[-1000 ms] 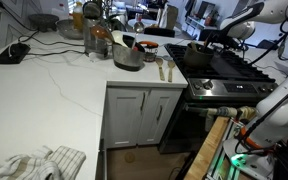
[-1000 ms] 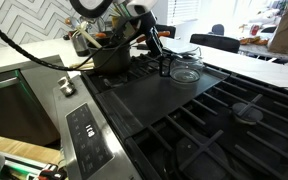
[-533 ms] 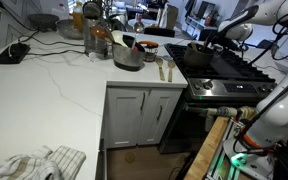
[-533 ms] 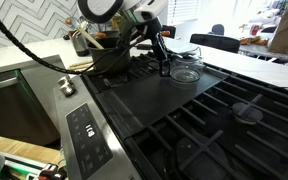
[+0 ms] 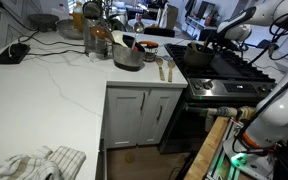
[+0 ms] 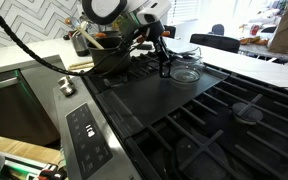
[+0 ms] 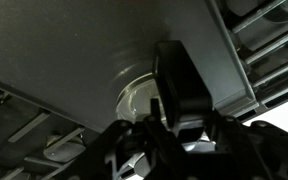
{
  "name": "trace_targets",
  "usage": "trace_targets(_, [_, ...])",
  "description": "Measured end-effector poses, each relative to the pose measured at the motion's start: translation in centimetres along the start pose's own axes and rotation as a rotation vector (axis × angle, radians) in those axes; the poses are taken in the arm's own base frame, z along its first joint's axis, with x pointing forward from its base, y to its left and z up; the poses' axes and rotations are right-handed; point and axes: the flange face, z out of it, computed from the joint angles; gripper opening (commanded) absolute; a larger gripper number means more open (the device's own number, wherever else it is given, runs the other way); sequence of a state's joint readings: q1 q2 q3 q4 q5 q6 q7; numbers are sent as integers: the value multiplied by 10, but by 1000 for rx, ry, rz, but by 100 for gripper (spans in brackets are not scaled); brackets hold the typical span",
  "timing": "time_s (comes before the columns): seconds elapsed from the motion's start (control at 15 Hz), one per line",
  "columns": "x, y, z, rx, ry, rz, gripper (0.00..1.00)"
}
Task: Pick up the clear coffee jar and put it on the left side of the kitchen counter
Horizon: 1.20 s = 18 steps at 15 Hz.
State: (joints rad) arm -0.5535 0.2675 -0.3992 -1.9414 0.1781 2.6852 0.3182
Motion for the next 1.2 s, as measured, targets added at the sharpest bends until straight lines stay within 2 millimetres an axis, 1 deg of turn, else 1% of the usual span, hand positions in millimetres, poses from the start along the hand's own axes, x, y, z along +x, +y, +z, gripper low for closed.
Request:
trace_targets(0.07, [0, 0, 0, -2, -5, 0, 7])
trace_targets(0.13, [1, 1, 0, -5, -10, 0, 6])
trace_targets(0.2, [1, 1, 0, -8, -15, 1, 7])
trace_targets(0.6, [2, 5, -1, -32, -18, -6, 7])
trace_targets(0.73, [4, 6, -5, -55, 4, -24, 7])
trace_targets(0.93, [3, 10, -23, -87, 33, -92, 7])
trace_targets(1.07, [-1, 13, -42, -90, 48, -139, 7])
trace_targets(1.2, [-9, 17, -65, -81, 60, -191, 7])
